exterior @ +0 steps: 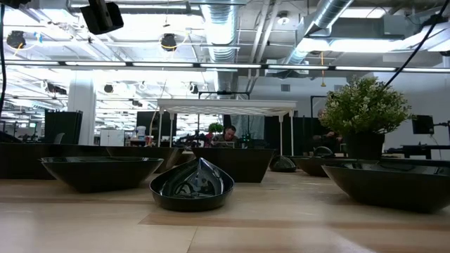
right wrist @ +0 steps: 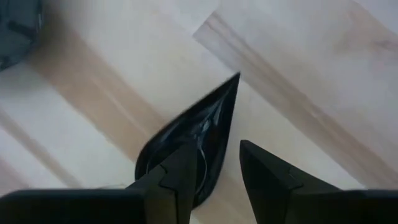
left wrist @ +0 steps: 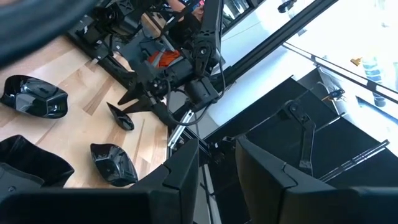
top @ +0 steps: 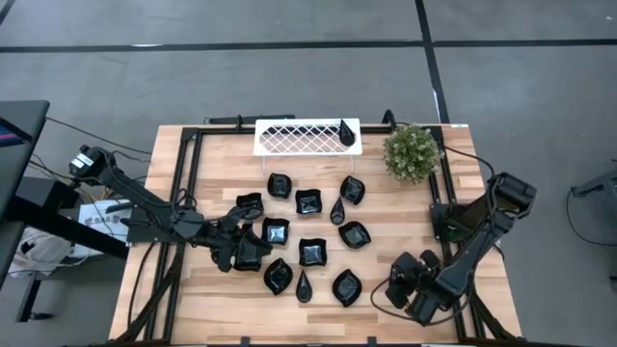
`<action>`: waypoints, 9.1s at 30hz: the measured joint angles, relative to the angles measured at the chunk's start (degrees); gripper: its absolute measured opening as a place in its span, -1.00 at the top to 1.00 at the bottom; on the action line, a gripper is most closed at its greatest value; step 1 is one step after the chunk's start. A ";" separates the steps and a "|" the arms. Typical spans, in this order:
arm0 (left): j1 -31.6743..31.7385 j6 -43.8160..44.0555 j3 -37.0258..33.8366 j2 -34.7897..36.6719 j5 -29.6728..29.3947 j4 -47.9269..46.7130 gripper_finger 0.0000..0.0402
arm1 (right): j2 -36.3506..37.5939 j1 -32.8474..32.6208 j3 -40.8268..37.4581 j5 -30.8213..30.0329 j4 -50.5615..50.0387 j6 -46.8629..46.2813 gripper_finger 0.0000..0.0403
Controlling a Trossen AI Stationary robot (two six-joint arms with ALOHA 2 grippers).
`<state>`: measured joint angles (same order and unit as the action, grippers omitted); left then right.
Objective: Pick & Place Mini shaped plates
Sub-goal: Stack the drop-shaped plate on top of the drop-shaped plate on the shelf
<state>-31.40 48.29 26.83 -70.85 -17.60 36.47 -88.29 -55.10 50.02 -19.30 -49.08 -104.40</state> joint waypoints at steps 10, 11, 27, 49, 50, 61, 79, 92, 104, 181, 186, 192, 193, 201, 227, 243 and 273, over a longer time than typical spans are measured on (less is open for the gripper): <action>0.00 -0.02 0.00 -0.02 -0.42 -0.02 0.46 | -2.86 1.65 0.00 3.46 1.58 4.02 0.41; 0.00 -0.01 0.00 -0.02 -0.42 -0.03 0.46 | -2.86 1.65 0.00 3.42 1.57 4.02 0.41; 0.00 -0.02 0.04 -0.04 -0.42 -0.70 0.46 | -2.84 2.36 0.00 4.38 1.79 3.73 0.96; -0.01 0.00 0.07 -0.04 -0.72 -0.85 0.46 | 7.14 9.48 5.62 2.81 -7.45 8.61 0.99; -0.04 0.00 0.07 -0.04 -1.15 -0.85 0.46 | 8.33 9.92 6.11 1.52 -8.20 9.21 1.00; -0.02 -4.72 0.07 -0.04 -2.11 -0.85 0.46 | 18.39 20.64 10.62 -9.17 -10.54 23.51 1.00; 2.04 -14.88 0.07 4.67 -8.38 -1.27 0.46 | 20.09 53.86 16.35 0.19 1.38 65.18 1.00; 11.64 -24.10 0.13 23.51 -6.99 -19.74 0.46 | 15.92 86.68 18.21 19.88 11.21 81.29 1.00; 22.80 -24.48 0.13 24.74 0.25 -22.67 0.46 | -2.36 93.36 38.20 25.33 -2.04 94.75 1.00; 11.88 -9.62 3.15 23.25 10.23 -67.77 0.46 | 17.22 60.78 29.01 5.72 11.40 89.41 0.73; 4.82 1.90 6.06 20.72 13.52 -71.76 0.46 | 17.01 55.06 28.92 5.71 11.51 89.27 0.73; -3.70 9.49 10.81 14.56 15.68 -71.62 0.46 | 16.79 50.37 28.87 5.69 11.44 87.78 0.73; -4.67 10.24 11.13 13.61 15.68 -72.06 0.46 | 16.79 49.75 28.87 5.59 11.38 87.75 0.73; -5.24 15.62 11.30 6.05 11.96 -75.45 0.46 | 16.79 43.39 28.83 1.34 10.43 82.42 0.73; -4.55 27.63 11.25 4.31 17.62 -72.82 0.35 | 15.45 20.40 27.76 -12.01 10.14 66.02 0.73; -4.57 42.01 7.58 5.14 18.64 -88.43 0.23 | 11.22 17.60 27.78 -15.16 10.55 63.80 0.73; -4.50 51.04 -4.39 5.10 15.52 -75.93 0.41 | 11.10 18.37 27.76 -15.24 10.74 64.01 0.73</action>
<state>-35.90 99.34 22.44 -65.75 -2.07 -39.46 -77.19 -36.73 77.78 -34.54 -38.34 -40.39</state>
